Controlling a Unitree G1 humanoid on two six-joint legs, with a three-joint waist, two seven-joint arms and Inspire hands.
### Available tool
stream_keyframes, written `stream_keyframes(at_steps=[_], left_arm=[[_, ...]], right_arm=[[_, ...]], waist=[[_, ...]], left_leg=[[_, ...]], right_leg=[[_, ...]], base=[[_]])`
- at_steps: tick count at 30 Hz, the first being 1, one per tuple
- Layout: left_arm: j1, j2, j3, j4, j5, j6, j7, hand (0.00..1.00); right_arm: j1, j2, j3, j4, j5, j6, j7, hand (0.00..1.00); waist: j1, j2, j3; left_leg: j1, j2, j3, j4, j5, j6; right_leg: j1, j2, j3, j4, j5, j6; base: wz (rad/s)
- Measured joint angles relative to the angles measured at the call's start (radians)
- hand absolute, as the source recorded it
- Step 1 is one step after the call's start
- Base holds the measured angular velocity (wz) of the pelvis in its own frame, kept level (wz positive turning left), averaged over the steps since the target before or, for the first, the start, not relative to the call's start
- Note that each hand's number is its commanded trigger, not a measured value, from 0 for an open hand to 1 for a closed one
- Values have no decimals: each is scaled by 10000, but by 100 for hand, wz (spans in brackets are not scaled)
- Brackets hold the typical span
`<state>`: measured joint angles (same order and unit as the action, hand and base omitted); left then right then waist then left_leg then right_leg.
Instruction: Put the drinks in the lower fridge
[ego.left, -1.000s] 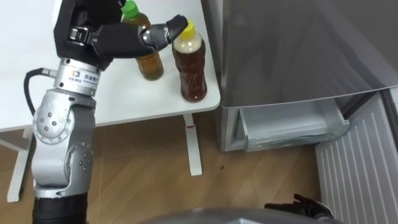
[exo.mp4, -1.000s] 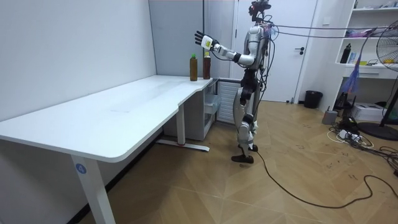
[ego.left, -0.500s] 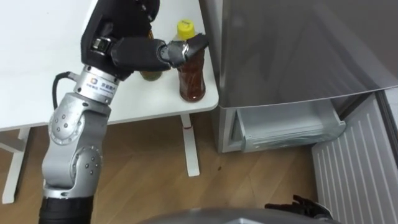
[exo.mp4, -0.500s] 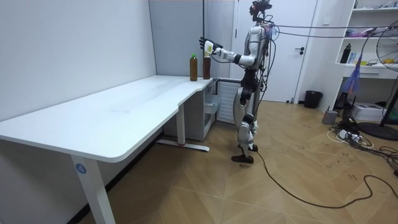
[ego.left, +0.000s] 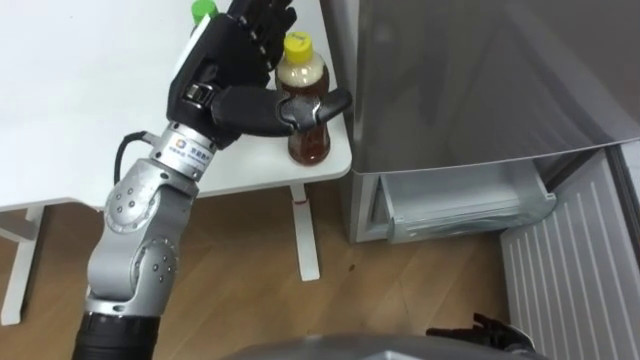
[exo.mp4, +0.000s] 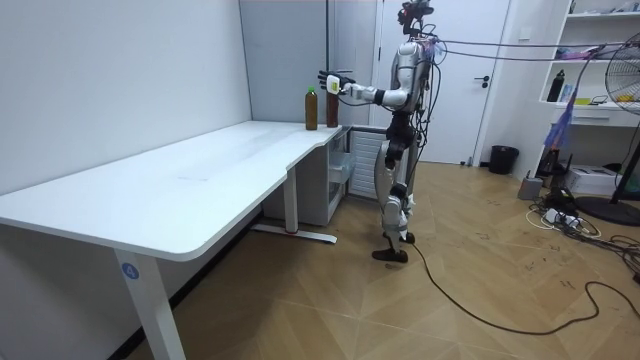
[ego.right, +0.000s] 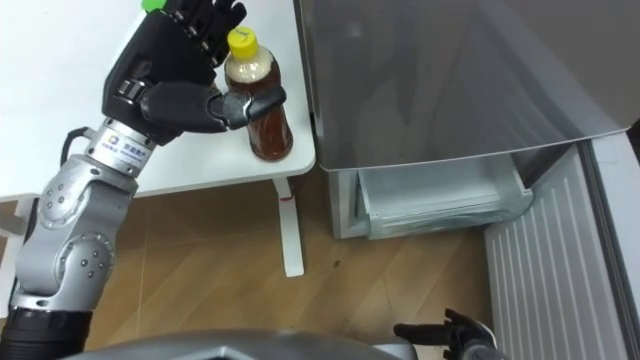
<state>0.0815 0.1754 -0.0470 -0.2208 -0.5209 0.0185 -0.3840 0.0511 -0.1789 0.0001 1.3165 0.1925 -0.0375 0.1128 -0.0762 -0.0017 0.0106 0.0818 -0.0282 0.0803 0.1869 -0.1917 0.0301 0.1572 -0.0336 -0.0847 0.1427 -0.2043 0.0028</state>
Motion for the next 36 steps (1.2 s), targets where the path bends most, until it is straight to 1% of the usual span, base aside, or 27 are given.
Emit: stream_keyframes(at_steps=[1,7,15,22,27,31,36], left_arm=[[-1,-13,13,71,-4,-4,7,0],[-2,-17,17,98,0,-3,7,0],[-2,-12,29,98,2,-2,2,0],[-2,-13,45,86,13,-2,-64,0],[-2,-13,43,86,11,-2,-158,0],[0,-13,39,93,18,-2,-154,0],[6,-13,39,254,96,-49,-162,0]], right_arm=[[-9,-8,-1,0,1,55,-5,0],[-29,-82,1,-1,0,99,-3,0],[31,-111,-1,-83,0,92,105,0],[166,-155,-4,-228,-1,69,132,0],[222,-154,5,-326,2,70,136,0],[240,-144,5,-333,1,70,130,0],[206,-134,-3,-290,-15,73,96,0]], waist=[[-1,13,-2],[4,100,-12],[14,122,-21],[78,194,-68],[50,188,-65],[37,151,-40],[44,138,-32]], left_leg=[[-4,1,-2,-2,0,0],[-4,1,-5,-17,-1,-1],[15,11,-5,7,-1,-1],[49,16,0,21,0,-1],[78,16,3,18,0,-1],[107,16,5,-3,0,0],[120,16,11,-43,0,0]], right_leg=[[0,3,-2,-2,0,0],[-1,4,-3,5,1,0],[-14,7,14,89,2,-1],[0,8,0,105,4,-4],[17,6,5,118,5,-4],[30,6,2,120,5,-4],[32,7,1,114,4,-4]], base=[[0],[0],[0],[0],[0],[0],[0]])
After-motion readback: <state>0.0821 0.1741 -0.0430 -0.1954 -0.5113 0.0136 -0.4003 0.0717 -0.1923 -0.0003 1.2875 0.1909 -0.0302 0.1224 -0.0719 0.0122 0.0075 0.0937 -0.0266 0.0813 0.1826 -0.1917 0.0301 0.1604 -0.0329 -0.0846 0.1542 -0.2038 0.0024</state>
